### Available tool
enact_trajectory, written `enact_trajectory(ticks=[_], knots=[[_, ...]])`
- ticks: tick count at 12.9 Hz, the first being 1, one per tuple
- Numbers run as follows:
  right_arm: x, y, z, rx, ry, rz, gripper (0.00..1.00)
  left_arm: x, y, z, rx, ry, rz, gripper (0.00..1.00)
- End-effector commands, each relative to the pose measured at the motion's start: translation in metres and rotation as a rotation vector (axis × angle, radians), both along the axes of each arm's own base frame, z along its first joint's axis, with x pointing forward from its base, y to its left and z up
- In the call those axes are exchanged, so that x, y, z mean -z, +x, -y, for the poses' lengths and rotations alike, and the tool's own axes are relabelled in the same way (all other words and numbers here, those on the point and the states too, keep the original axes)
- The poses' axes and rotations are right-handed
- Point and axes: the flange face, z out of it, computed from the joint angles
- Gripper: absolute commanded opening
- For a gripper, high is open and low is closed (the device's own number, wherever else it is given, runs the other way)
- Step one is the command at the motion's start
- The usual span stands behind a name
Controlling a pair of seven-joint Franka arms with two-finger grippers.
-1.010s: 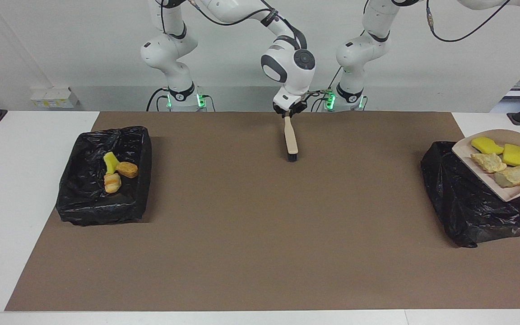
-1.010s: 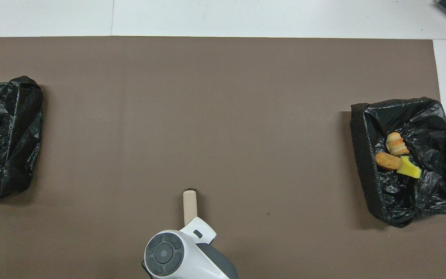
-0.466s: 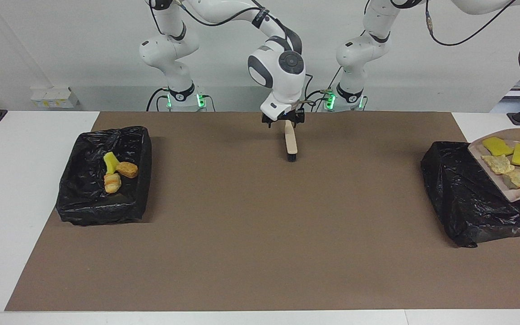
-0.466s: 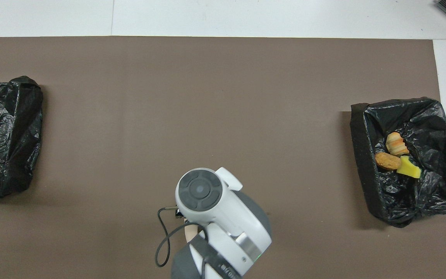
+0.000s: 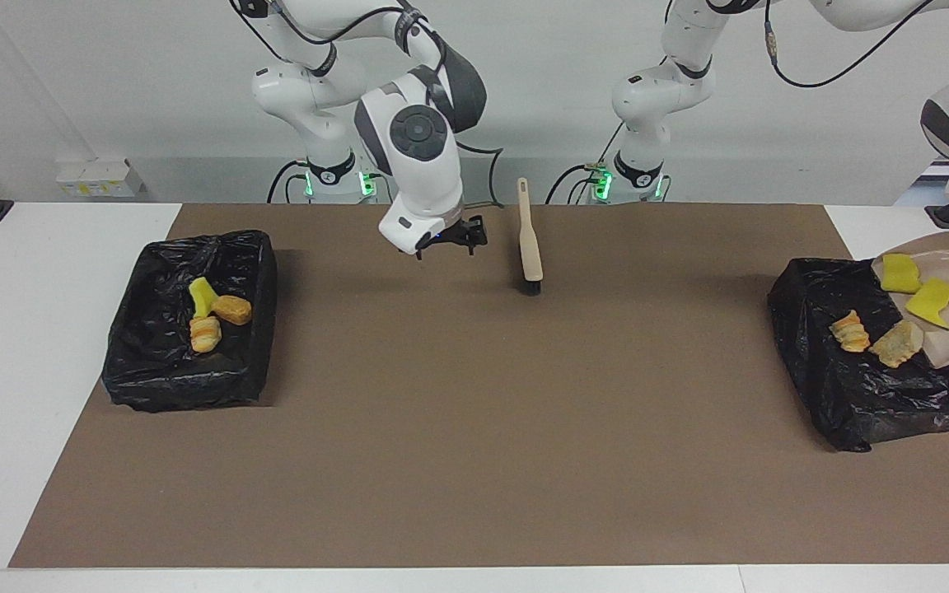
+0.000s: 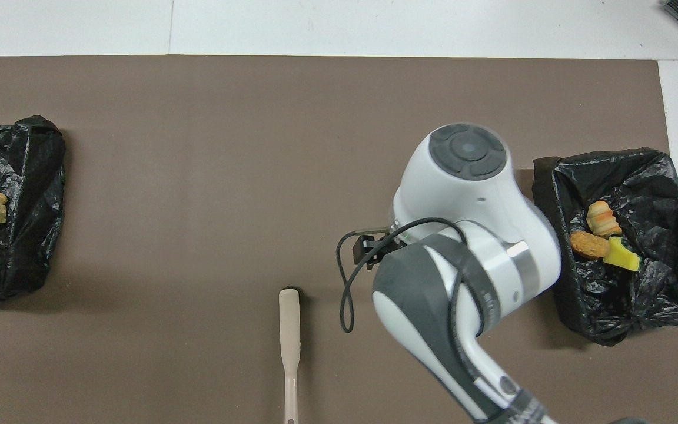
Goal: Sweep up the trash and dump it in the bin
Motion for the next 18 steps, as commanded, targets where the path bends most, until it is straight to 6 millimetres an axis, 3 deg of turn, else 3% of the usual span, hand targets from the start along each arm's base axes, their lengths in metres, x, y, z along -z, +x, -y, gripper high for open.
enact_trajectory(ticks=[1, 5, 8, 10, 12, 13, 16, 18], knots=[[-0.025, 0.017, 0.035, -0.076, -0.044, 0.027, 1.00, -0.012, 0.004, 0.036, 0.056, 0.142, 0.023, 0.00], [-0.040, 0.033, 0.095, -0.138, -0.016, 0.055, 1.00, -0.019, 0.012, 0.058, 0.086, 0.264, 0.001, 0.00], [-0.052, 0.041, 0.142, -0.144, 0.003, 0.077, 1.00, -0.040, 0.026, 0.075, 0.132, 0.316, 0.013, 0.00], [-0.055, 0.044, 0.159, -0.160, 0.010, 0.084, 1.00, -0.052, 0.031, 0.096, 0.140, 0.306, 0.040, 0.00], [-0.064, 0.044, 0.174, -0.142, -0.001, 0.108, 1.00, -0.064, 0.032, 0.123, 0.140, 0.248, 0.118, 0.00], [-0.067, 0.046, 0.193, -0.114, -0.010, 0.115, 1.00, -0.067, 0.028, 0.133, 0.102, 0.188, 0.155, 0.00], [-0.077, 0.048, 0.258, -0.088, -0.018, 0.139, 1.00, -0.057, 0.024, 0.201, 0.025, 0.078, 0.164, 0.00], [-0.080, 0.047, 0.303, -0.044, -0.026, 0.145, 1.00, -0.044, 0.016, 0.246, -0.032, -0.115, 0.141, 0.00]])
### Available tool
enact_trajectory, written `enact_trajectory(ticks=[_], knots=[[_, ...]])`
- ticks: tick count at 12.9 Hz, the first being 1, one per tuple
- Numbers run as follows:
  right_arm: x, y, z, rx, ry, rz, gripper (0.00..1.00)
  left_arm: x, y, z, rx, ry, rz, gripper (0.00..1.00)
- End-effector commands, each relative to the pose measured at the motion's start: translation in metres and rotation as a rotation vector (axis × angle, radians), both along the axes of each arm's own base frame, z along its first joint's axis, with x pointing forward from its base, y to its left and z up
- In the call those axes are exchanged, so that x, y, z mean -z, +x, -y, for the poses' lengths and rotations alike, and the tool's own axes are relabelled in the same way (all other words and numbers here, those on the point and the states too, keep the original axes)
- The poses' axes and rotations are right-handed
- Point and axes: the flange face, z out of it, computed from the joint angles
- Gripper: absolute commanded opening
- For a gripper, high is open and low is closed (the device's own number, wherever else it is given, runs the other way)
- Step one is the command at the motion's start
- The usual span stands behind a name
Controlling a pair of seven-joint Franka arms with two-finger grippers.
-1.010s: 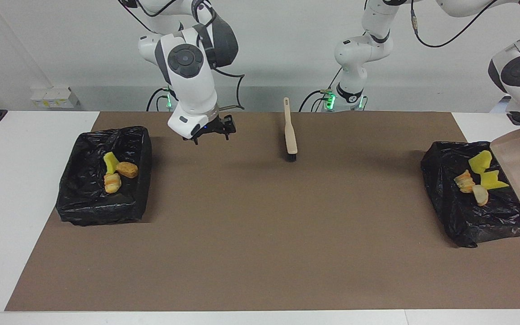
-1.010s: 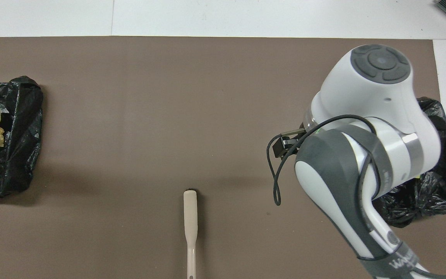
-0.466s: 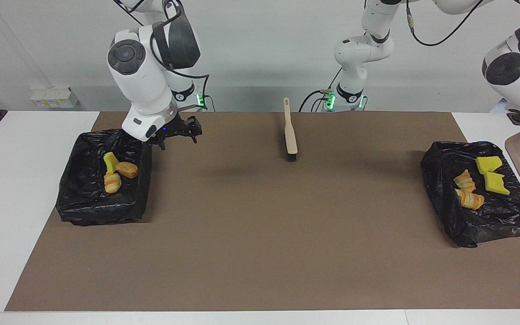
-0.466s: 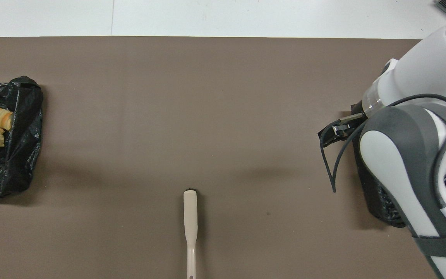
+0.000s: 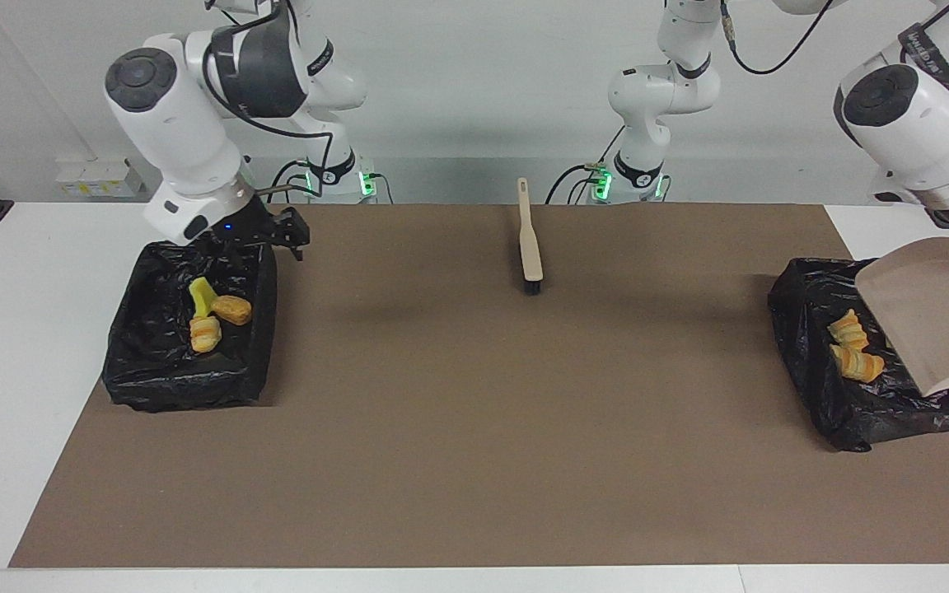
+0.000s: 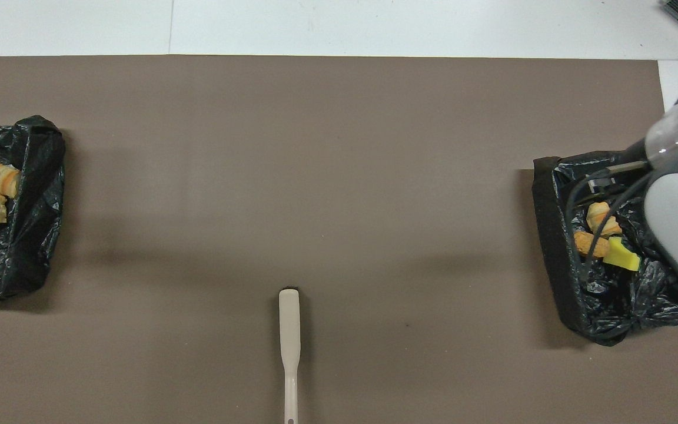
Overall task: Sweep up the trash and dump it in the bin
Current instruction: 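Bring the empty dustpan back toward the table center with the left gripper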
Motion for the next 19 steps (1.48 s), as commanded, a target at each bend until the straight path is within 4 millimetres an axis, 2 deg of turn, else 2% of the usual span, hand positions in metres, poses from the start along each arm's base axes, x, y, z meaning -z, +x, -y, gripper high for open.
enact_trajectory(ticks=[1, 2, 3, 6, 9, 10, 11, 13, 15, 17, 19], knots=[[-0.020, -0.006, 0.036, 0.026, -0.010, 0.039, 1.00, 0.010, -0.015, 0.049, -0.048, -0.188, -0.022, 0.00], [-0.036, -0.014, 0.046, 0.045, -0.011, 0.057, 1.00, 0.015, -0.019, 0.069, -0.039, -0.248, -0.029, 0.00], [-0.048, -0.022, 0.051, 0.065, -0.013, 0.072, 1.00, 0.024, -0.020, 0.079, -0.052, -0.292, -0.036, 0.00], [-0.057, -0.030, 0.052, 0.200, -0.022, 0.067, 1.00, 0.072, -0.031, 0.153, -0.137, -0.423, -0.010, 0.00], [-0.057, -0.032, 0.043, 0.233, -0.024, 0.064, 1.00, 0.119, -0.039, 0.230, -0.317, -0.486, 0.085, 0.00], [-0.057, -0.031, 0.039, 0.233, -0.024, 0.064, 1.00, 0.129, -0.042, 0.248, -0.417, -0.544, 0.111, 0.00], [-0.057, -0.030, 0.037, 0.228, -0.027, 0.066, 1.00, 0.137, -0.043, 0.260, -0.536, -0.618, 0.130, 0.00], [-0.056, -0.030, 0.035, 0.214, -0.026, 0.068, 1.00, 0.151, -0.049, 0.299, -0.771, -0.712, 0.191, 0.00], [-0.053, -0.035, 0.027, 0.202, -0.025, 0.062, 1.00, 0.157, -0.055, 0.342, -0.884, -0.775, 0.200, 0.00], [-0.054, -0.034, 0.019, 0.137, -0.106, 0.075, 1.00, 0.176, -0.056, 0.387, -1.005, -0.786, 0.262, 0.00], [-0.055, -0.030, 0.012, 0.106, -0.124, 0.104, 1.00, 0.179, -0.051, 0.405, -1.156, -0.806, 0.344, 0.00]])
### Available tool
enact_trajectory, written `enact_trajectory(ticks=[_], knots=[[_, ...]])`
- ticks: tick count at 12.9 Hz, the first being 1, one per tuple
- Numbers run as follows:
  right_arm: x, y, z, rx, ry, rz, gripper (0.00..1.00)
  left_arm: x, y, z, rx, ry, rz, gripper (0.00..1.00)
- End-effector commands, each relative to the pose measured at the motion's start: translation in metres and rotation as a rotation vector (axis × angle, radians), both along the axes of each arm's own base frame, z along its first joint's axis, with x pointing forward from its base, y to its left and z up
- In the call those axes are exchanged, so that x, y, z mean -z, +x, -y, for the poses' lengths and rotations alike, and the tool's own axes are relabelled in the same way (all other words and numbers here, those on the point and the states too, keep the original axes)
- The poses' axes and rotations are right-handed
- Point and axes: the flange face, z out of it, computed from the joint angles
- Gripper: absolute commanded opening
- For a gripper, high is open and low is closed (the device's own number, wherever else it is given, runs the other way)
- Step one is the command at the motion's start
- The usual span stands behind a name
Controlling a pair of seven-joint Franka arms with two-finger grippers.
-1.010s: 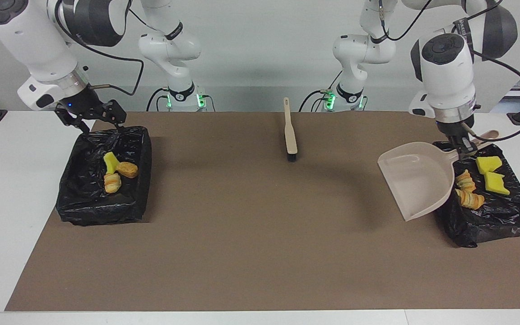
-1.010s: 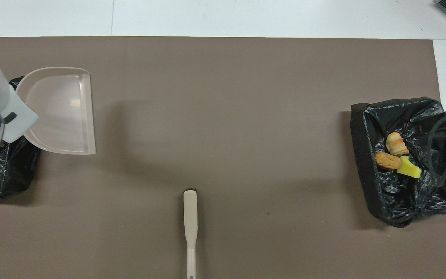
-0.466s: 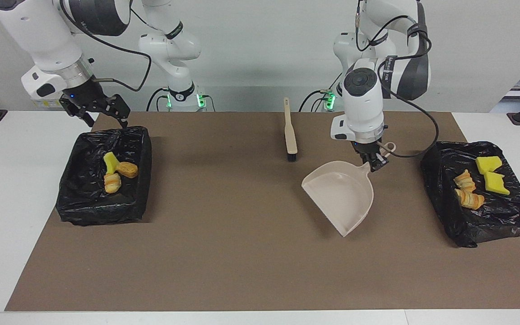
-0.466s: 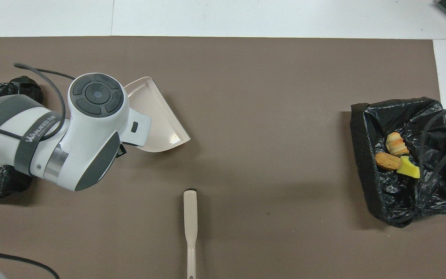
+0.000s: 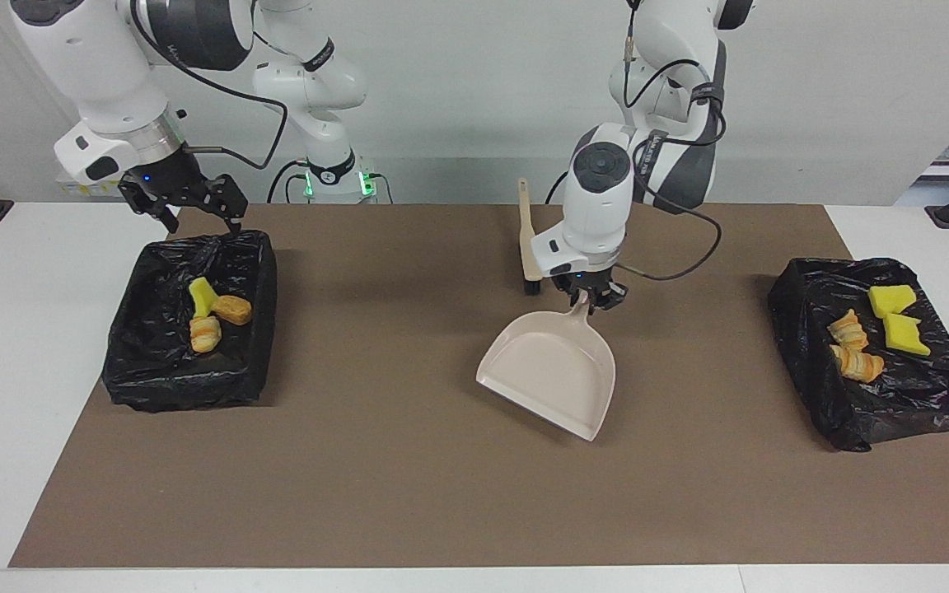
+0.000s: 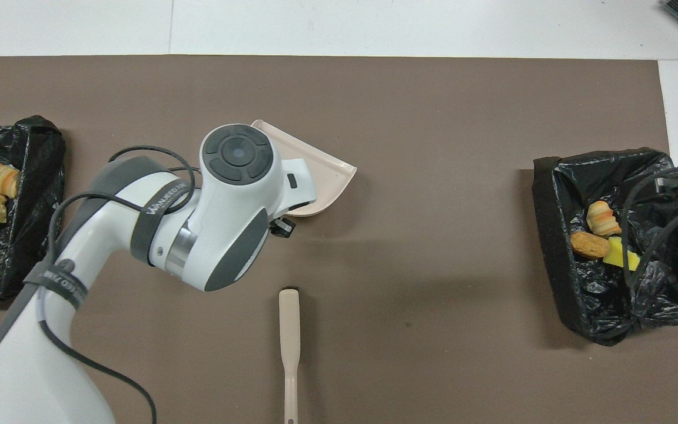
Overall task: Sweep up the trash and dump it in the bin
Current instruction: 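Lower the dustpan onto the table and release it with the left gripper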
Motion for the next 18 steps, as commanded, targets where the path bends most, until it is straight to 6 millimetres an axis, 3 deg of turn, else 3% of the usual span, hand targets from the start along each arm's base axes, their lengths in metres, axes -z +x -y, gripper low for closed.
enact_trajectory(ticks=[1, 5, 10, 12, 13, 14, 18], knots=[[-0.001, -0.005, -0.004, -0.026, -0.026, 0.022, 1.00, 0.003, 0.020, 0.020, -0.238, -0.064, 0.049, 0.00], [0.001, -0.008, 0.000, 0.015, 0.071, 0.019, 1.00, 0.053, 0.009, 0.058, -0.344, -0.032, 0.038, 0.00], [-0.001, -0.006, -0.004, 0.003, 0.078, 0.026, 1.00, 0.054, 0.014, 0.067, -0.374, -0.046, 0.029, 0.02], [0.000, -0.006, -0.005, 0.002, 0.081, 0.025, 1.00, 0.051, 0.015, 0.067, -0.370, -0.049, 0.041, 0.75], [0.000, -0.006, -0.005, 0.002, 0.081, 0.025, 1.00, 0.048, 0.017, 0.064, -0.360, -0.053, 0.045, 0.88], [0.000, -0.006, -0.005, 0.002, 0.081, 0.025, 1.00, 0.041, 0.019, 0.059, -0.370, -0.058, 0.052, 1.00], [0.000, -0.006, -0.005, 0.002, 0.081, 0.025, 1.00, -0.027, 0.038, 0.004, -0.381, -0.115, 0.105, 1.00]])
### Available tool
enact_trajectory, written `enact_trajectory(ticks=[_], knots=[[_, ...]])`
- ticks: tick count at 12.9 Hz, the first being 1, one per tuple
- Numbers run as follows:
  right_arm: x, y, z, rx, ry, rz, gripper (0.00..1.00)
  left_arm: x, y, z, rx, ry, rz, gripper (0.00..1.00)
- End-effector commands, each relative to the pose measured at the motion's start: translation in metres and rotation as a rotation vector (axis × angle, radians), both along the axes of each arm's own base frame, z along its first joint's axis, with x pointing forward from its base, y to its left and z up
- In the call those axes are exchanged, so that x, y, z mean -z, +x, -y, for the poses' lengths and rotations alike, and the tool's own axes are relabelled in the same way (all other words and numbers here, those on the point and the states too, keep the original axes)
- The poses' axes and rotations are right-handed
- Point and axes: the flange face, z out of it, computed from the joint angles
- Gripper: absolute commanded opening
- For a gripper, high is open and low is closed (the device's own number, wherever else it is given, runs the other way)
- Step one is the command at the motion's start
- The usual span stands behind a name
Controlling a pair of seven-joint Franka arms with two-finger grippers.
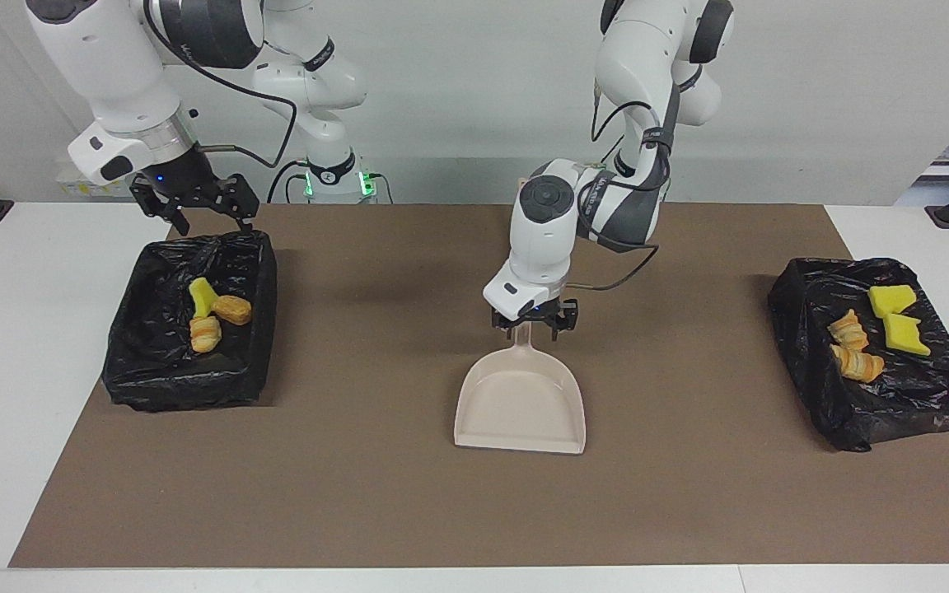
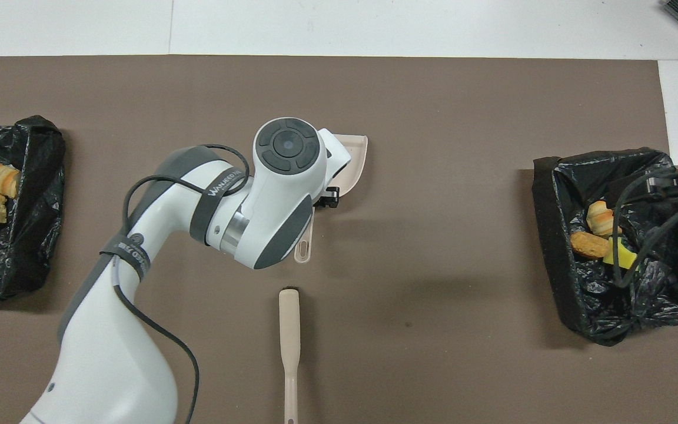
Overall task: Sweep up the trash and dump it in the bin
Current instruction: 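Lower the dustpan onto the table and release it with the left gripper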
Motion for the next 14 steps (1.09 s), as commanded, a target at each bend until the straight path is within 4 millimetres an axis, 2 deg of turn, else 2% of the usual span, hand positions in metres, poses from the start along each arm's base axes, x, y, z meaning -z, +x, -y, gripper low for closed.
enact_trajectory(ticks=[1, 4, 7, 10, 12, 14], knots=[[-0.001, -0.005, 0.000, -0.003, 0.022, 0.017, 1.00, -0.055, 0.006, -0.054, 0.017, -0.035, 0.025, 1.00], [-0.001, -0.005, 0.000, -0.003, 0.022, 0.017, 1.00, -0.118, 0.002, -0.137, 0.052, -0.052, 0.051, 1.00], [-0.001, -0.005, 0.000, -0.003, 0.021, 0.017, 1.00, -0.168, 0.002, -0.218, 0.091, -0.051, 0.068, 1.00], [-0.001, -0.005, 0.000, -0.003, 0.022, 0.017, 1.00, -0.201, -0.007, -0.280, 0.111, -0.051, 0.070, 1.00], [-0.001, -0.005, 0.000, -0.003, 0.021, 0.017, 1.00, -0.214, -0.016, -0.303, 0.146, -0.046, 0.045, 1.00], [-0.001, -0.005, 0.000, -0.003, 0.022, 0.017, 1.00, -0.218, -0.026, -0.329, 0.109, -0.057, -0.003, 1.00]])
